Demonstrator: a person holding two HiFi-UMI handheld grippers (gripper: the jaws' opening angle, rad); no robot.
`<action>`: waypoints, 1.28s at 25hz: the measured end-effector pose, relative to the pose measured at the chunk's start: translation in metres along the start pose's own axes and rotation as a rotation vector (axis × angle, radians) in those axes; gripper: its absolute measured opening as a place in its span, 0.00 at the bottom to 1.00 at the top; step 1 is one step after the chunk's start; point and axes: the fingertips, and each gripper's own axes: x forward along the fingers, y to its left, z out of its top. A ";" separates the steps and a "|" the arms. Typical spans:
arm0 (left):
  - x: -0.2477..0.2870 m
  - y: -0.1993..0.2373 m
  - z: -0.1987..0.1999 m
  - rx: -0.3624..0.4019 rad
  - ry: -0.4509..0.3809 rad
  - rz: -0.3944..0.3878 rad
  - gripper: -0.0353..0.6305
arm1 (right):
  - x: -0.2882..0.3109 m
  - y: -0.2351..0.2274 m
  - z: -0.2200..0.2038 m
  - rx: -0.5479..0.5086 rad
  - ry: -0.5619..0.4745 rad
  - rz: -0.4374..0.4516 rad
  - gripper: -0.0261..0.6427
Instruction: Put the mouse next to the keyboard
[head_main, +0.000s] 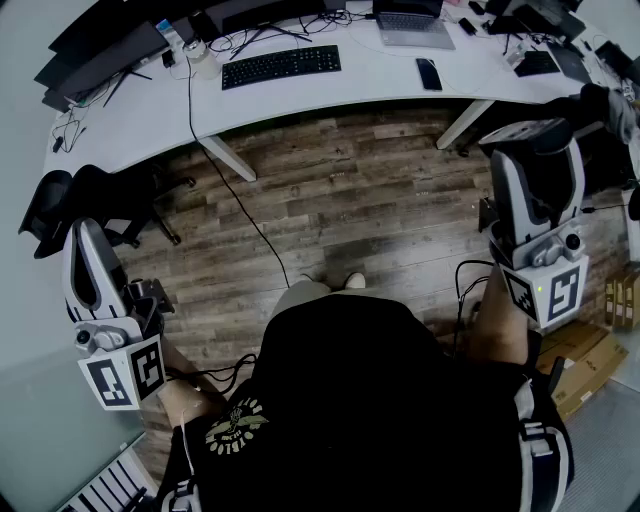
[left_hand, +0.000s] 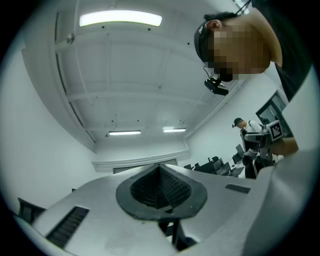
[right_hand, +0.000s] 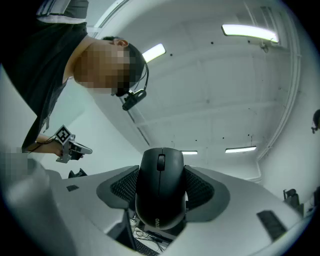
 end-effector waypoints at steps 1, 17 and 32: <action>-0.012 -0.001 0.005 -0.001 -0.004 0.003 0.06 | -0.009 0.008 0.007 0.005 0.009 0.003 0.47; -0.189 0.076 0.004 -0.052 0.069 0.025 0.06 | -0.098 0.148 0.132 -0.048 0.016 -0.044 0.47; -0.174 0.065 -0.007 -0.068 0.041 -0.035 0.06 | -0.111 0.134 0.110 -0.002 0.070 -0.074 0.47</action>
